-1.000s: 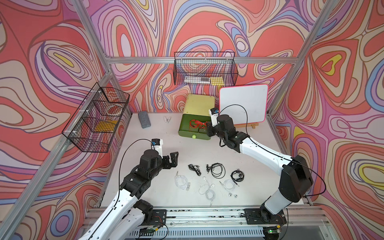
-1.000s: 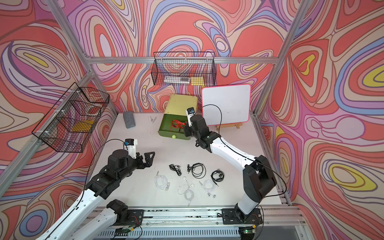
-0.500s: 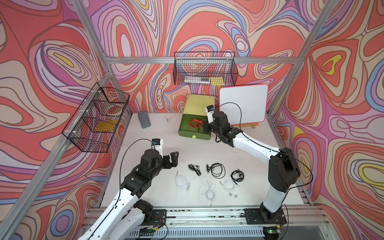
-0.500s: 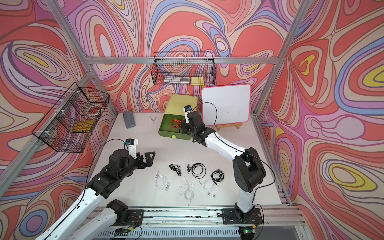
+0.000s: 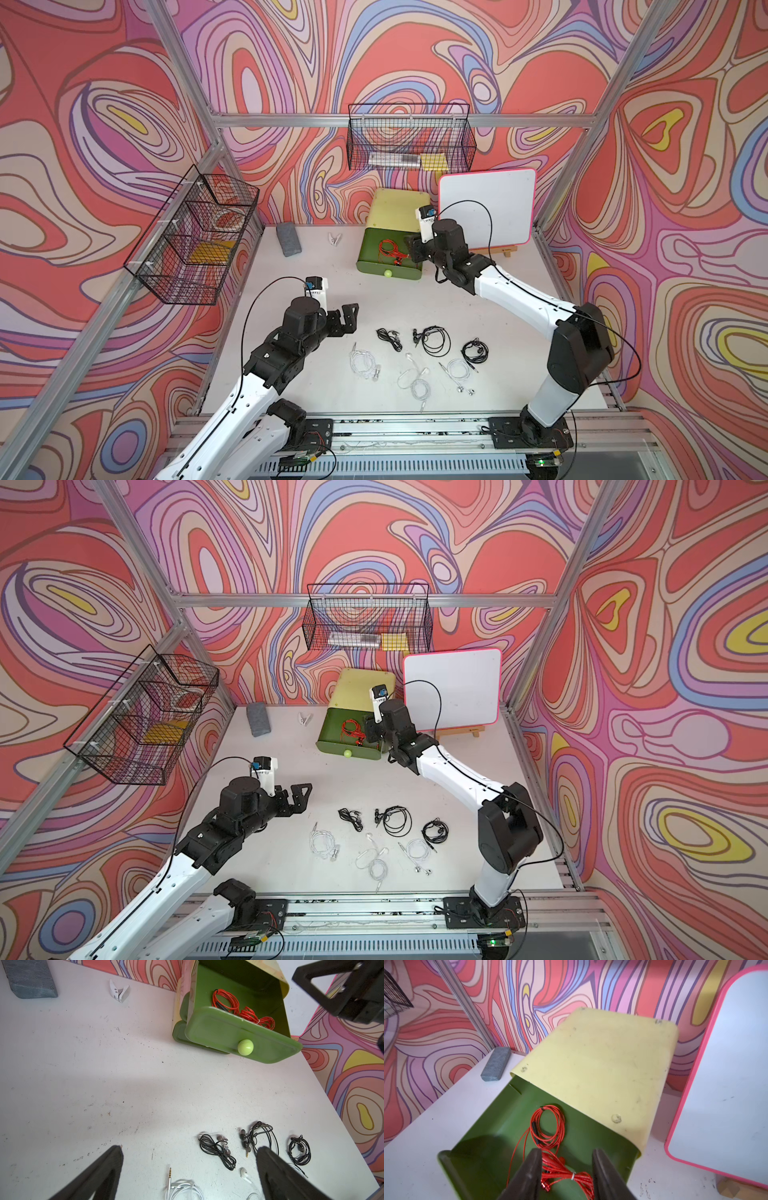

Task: Place the wired earphones into the drawer by color
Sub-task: Place the wired earphones in the drawer, then close the drawer in the storage box.

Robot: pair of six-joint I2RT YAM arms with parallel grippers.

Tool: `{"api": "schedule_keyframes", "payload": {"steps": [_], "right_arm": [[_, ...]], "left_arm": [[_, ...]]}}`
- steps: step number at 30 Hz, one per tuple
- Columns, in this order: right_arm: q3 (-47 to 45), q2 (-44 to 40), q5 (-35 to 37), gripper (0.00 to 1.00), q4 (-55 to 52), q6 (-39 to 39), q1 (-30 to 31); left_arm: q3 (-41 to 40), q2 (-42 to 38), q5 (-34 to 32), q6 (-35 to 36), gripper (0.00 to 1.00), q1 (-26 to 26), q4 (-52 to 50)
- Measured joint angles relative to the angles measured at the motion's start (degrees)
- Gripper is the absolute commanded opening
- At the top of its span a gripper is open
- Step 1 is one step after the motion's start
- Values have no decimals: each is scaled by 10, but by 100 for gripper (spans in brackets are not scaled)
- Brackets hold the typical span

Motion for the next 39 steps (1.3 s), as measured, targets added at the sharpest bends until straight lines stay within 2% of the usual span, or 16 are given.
{"api": "schedule_keyframes", "payload": {"steps": [10,11,13,23,33,39], "right_arm": [[-94,-148,47,82,-3,-4,-1],[-108,-160,54,92,-3,-4,-1],[-136,-182,65,98,-2,-6,-1],[-299,-278,121,98,40,-15,-1],[-410,-308,136,99,131,-16,-1],[-444,-320,151,98,178,-19,-1]], "left_arm": [[47,75,31,-16,98,0,4],[50,82,35,-18,97,0,7],[54,93,41,-23,98,0,14],[58,159,72,-63,94,-2,75],[89,231,76,-93,83,-19,134],[96,280,71,-114,76,-33,191]]}}
